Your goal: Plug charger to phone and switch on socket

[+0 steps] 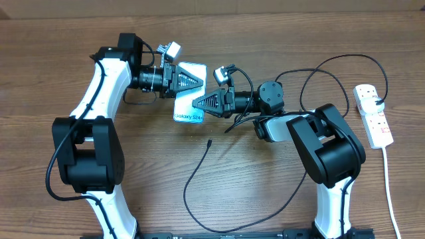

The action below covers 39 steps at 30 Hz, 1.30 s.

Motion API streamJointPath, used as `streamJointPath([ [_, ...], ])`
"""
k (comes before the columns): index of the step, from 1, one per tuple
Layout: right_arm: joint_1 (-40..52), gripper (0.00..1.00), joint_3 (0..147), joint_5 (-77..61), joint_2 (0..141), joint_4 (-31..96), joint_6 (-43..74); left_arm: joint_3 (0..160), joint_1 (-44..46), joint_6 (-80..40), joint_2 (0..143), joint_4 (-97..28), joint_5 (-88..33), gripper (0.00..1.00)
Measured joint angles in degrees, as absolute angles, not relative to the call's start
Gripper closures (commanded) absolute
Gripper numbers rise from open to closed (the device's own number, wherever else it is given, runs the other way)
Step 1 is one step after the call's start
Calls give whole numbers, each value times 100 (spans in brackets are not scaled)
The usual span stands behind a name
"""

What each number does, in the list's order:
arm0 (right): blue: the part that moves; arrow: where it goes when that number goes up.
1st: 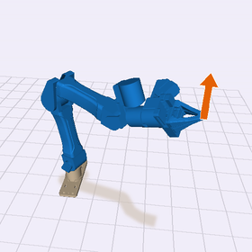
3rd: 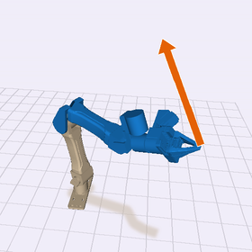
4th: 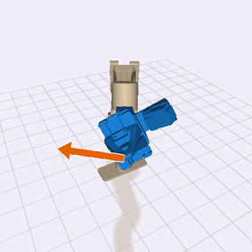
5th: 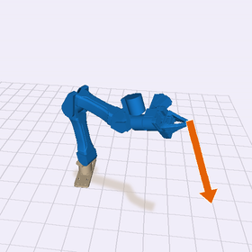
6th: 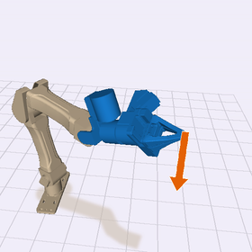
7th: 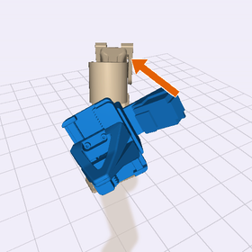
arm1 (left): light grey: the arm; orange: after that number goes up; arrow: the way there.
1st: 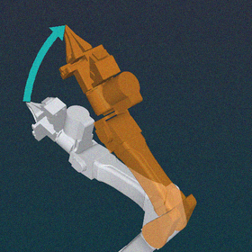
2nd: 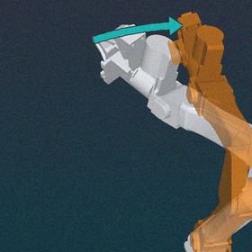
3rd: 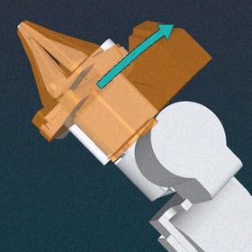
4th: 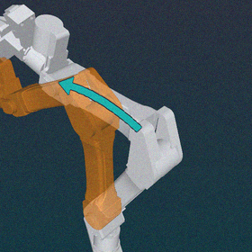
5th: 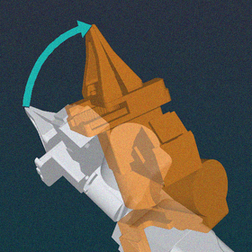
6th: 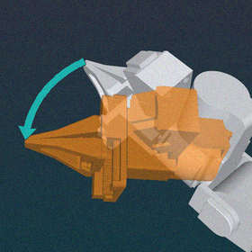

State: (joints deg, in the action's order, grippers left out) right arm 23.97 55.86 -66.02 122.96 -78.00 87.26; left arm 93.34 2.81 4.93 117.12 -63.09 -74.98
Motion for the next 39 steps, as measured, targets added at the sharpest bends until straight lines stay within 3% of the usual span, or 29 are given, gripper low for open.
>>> streamJointPath([
  [6, 2344, 96, 5642, -6606, 12285, -7806, 8764, 9334, 346, 497, 11712, -6322, -7465, 89],
  [20, 2182, 96, 5701, -7089, 12256, -7776, 8788, 9334, 458, 499, 11712, -6361, -7415, 88],
  [25, 2080, 96, 5712, -7303, 12248, -7782, 8781, 9332, 521, 508, 11712, -6361, -7400, 96],
  [30, 2073, 47, 5725, -7380, 12245, -7666, 8842, 9332, 528, 530, 11710, -6381, -7467, 96],
  [32, 2064, 35, 5721, -7380, 12248, -7644, 8844, 9334, 528, 504, 11701, -6401, -7439, 96],
  [35, 2027, 23, 5721, -7341, 12248, -7640, 8855, 9334, 523, 419, 11701, -6436, -7002, 96],
  [39, 1990, 17, 5721, -7321, 12248, -7623, 8849, 9334, 473, 113, 11701, -6451, -6176, 96],
])
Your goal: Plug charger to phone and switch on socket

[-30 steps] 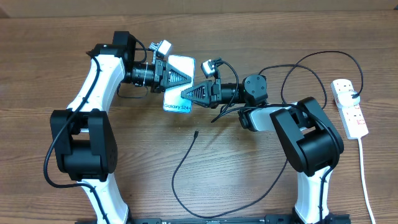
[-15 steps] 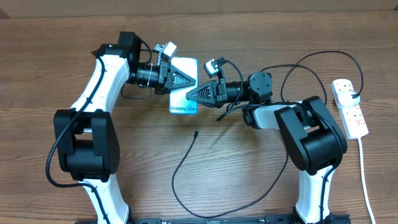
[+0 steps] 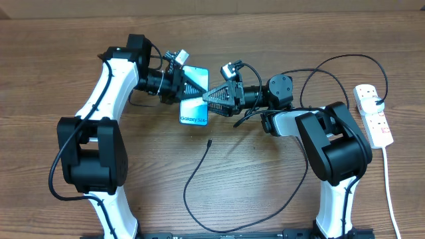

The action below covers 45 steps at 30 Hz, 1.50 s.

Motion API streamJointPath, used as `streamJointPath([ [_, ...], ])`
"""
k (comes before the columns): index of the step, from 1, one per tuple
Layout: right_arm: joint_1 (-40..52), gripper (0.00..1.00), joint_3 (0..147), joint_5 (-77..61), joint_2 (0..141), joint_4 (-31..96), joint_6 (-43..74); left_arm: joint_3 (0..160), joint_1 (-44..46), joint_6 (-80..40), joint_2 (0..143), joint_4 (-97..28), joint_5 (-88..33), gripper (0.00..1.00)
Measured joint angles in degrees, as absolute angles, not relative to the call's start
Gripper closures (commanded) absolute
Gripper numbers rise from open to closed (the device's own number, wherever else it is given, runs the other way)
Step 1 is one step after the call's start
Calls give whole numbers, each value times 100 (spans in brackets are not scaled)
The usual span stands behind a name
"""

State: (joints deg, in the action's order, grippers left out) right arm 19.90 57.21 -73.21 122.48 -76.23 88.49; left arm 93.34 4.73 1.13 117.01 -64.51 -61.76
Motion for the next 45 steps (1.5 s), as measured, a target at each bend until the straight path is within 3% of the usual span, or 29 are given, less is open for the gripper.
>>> streamJointPath([
  [8, 1984, 9, 5721, -7325, 12252, -6973, 8777, 9334, 316, -849, 11686, -6453, -4713, 96],
  [18, 1953, 9, 5721, -6928, 12252, -4062, 7323, 9334, 259, -1164, 11686, -6598, -3472, 96],
  [29, 1951, 10, 5721, -6178, 12228, -2244, 6145, 9334, 257, -1210, 11686, -6632, -2919, 96],
  [35, 1949, 6, 5699, -5188, 11295, -102, 5433, 9332, 259, -1210, 11686, -6785, -2672, 96],
  [40, 1951, 3, 5848, -3592, 9629, 2248, 4807, 9332, 257, -1210, 11686, -6775, -2521, 96],
  [45, 1959, 0, 6274, -2329, 9067, 4379, 4416, 9332, 259, -1210, 11686, -6587, -2473, 96],
])
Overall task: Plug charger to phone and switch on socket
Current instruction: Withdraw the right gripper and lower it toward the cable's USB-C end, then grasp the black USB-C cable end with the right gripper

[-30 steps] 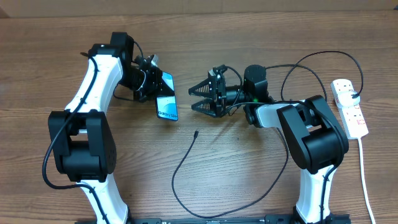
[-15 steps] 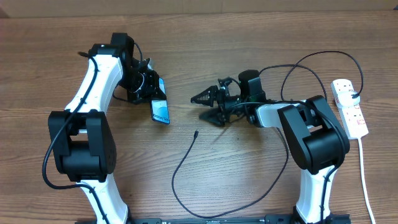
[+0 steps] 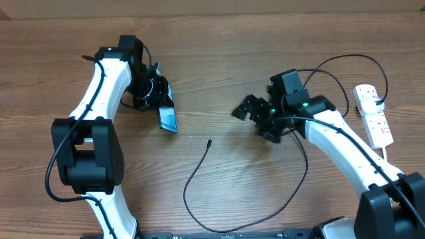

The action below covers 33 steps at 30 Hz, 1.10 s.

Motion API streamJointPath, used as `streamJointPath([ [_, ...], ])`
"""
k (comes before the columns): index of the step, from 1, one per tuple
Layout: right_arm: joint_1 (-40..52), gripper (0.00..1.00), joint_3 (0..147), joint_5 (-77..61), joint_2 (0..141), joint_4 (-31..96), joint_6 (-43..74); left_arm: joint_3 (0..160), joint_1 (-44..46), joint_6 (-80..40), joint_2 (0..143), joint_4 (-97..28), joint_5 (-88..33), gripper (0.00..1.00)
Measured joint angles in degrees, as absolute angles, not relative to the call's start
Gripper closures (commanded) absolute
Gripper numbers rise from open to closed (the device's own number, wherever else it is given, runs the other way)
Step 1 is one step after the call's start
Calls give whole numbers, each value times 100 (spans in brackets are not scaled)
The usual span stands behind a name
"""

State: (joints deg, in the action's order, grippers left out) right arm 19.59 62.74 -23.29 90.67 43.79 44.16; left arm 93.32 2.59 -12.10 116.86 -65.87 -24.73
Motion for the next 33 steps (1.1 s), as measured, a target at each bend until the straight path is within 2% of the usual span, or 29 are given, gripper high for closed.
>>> streamJointPath([
  [4, 1959, 0, 6764, -1514, 9067, 5828, 4117, 9332, 263, -1210, 11686, -6486, -2458, 96],
  [8, 1959, 2, 6949, -1367, 9067, 5787, 3693, 9332, 263, -1210, 11686, -6493, -2458, 96],
  [11, 1959, 35, 6954, -1632, 9067, 5551, 3315, 9332, 263, -1212, 11686, -6508, -2456, 96],
  [14, 1977, 61, 6960, -1806, 9067, 5433, 3361, 9332, 263, -1216, 11686, -6558, -2362, 96],
  [16, 2036, 66, 6960, -1798, 9067, 5457, 3524, 9332, 263, -1304, 11686, -6587, -2211, 96],
  [19, 2255, 64, 6963, -1566, 9070, 5492, 3846, 9332, 263, -1496, 11686, -6565, -1935, 96],
  [22, 2755, 54, 6965, -1236, 9102, 5478, 4222, 9332, 261, -1656, 11686, -6479, -1732, 96],
  [33, 4032, 55, 7008, -722, 10610, 4718, 5179, 9332, 261, -1767, 11686, -6469, -1385, 96],
])
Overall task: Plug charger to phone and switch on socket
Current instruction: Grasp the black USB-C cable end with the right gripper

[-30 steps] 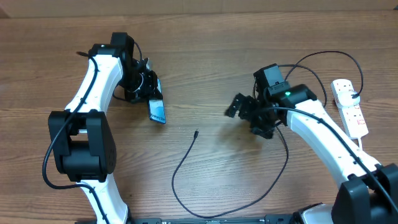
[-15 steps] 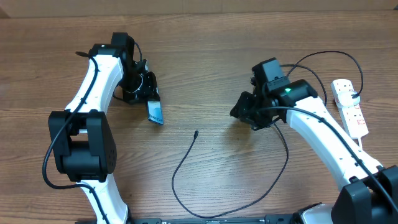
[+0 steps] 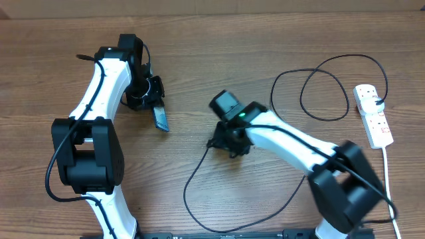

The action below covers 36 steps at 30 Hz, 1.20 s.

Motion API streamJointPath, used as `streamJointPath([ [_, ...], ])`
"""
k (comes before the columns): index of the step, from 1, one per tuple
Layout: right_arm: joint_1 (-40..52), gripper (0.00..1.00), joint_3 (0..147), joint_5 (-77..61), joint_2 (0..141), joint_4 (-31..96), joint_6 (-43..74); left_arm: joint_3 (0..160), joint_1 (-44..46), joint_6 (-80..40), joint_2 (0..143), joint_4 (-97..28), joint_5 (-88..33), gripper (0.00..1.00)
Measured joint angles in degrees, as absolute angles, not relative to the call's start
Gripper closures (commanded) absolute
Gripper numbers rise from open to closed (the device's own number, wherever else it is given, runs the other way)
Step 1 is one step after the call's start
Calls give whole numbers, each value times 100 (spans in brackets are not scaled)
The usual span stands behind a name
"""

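The phone shows edge-on as a thin blue-black sliver, tilted on its side at the left. My left gripper is shut on its upper end. The black charger cable loops across the table, and its free plug end lies near the middle. My right gripper points straight down right beside that plug end. Its fingers are hidden under the wrist, so I cannot tell whether they are open or touch the plug. The white socket strip lies at the far right with the charger plugged in.
The cable makes a large loop at the back right and a long curve towards the front edge. A white lead runs from the strip to the front right. The table is brown wood.
My right arm has swung from the centre right down and to the left, and now stands over the cable's free end. The phone in my left gripper has turned further edge-on.
At first both grippers were at the phone, held face up at the back centre, and they still were a moment later. Then my left gripper alone held it, tilted, farther left, with my right arm drawn back. Now my right gripper is at the cable's plug end.
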State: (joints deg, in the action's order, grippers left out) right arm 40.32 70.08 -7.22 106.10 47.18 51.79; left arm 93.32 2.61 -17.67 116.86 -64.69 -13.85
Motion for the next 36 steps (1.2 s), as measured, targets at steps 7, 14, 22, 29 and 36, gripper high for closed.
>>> streamJointPath([
  [7, 4390, 56, 7008, -626, 10997, 4316, 5555, 9332, 263, -1767, 11686, -6471, -1337, 96],
  [14, 4397, 57, 7096, -508, 11185, 4066, 5763, 9332, 263, -1767, 11686, -6471, -1319, 96],
  [22, 4416, 82, 7133, -447, 11251, 3990, 5815, 9332, 263, -1767, 11686, -6473, -1319, 96],
  [29, 4410, 82, 7297, -200, 11303, 4626, 5800, 9332, 263, -1769, 11686, -6545, -1315, 96],
  [36, 4071, 57, 7500, -130, 11406, 5017, 5658, 9332, 263, -1769, 11686, -6582, -1315, 96],
])
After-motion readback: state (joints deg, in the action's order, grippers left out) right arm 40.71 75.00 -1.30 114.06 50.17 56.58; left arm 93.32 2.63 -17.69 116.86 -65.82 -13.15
